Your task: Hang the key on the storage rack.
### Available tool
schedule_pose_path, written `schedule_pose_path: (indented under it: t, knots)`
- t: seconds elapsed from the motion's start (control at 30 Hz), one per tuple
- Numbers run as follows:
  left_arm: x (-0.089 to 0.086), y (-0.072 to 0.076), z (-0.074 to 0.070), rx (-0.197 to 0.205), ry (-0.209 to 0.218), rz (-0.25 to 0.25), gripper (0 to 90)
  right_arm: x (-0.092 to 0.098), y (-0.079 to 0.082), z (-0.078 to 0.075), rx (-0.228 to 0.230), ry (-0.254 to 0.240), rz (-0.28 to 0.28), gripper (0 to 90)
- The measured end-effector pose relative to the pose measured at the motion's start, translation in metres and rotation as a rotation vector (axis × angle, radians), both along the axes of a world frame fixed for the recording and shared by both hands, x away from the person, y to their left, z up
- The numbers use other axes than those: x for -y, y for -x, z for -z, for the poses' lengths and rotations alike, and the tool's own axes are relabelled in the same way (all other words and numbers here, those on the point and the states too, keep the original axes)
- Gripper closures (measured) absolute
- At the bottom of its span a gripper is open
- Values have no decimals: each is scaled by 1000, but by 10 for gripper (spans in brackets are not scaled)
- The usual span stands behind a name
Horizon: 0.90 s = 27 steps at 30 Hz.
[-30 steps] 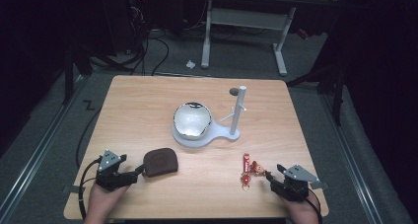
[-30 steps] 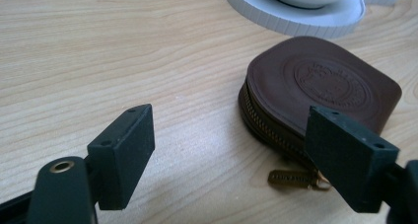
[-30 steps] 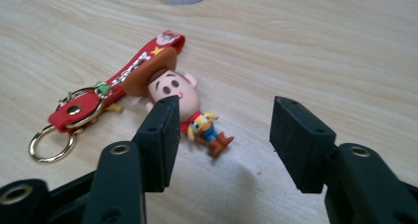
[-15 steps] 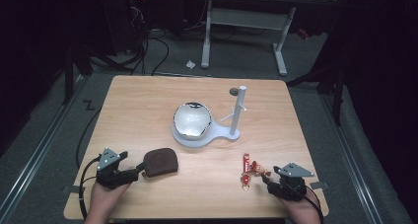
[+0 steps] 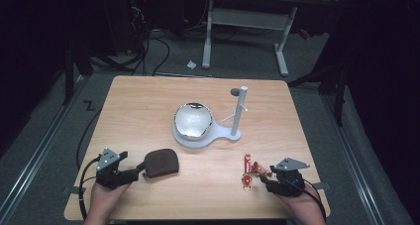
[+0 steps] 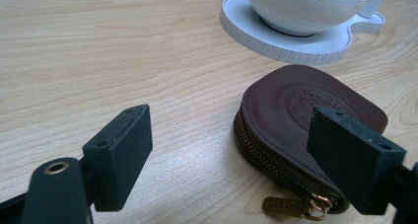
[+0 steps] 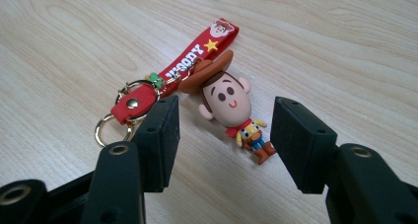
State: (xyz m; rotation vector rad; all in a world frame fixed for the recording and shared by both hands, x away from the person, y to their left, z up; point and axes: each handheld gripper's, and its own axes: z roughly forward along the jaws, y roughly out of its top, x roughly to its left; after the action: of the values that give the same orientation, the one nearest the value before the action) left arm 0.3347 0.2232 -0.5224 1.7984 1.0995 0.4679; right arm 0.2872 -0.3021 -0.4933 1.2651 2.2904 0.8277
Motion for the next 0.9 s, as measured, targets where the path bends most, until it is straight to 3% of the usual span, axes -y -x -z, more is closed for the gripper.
schedule_pose_path:
  t: [0.27, 0.6, 0.9]
  knots:
    - [-2, 0, 1, -3, 6, 5, 178, -1, -9, -1, -73, 20, 25, 454]
    - [0, 0, 2, 1, 4, 18, 177, -11, -16, -2, -162, 79, -23, 469]
    - [-2, 2, 1, 7, 6, 24, 170, -16, -26, -9, -200, 114, -36, 477]
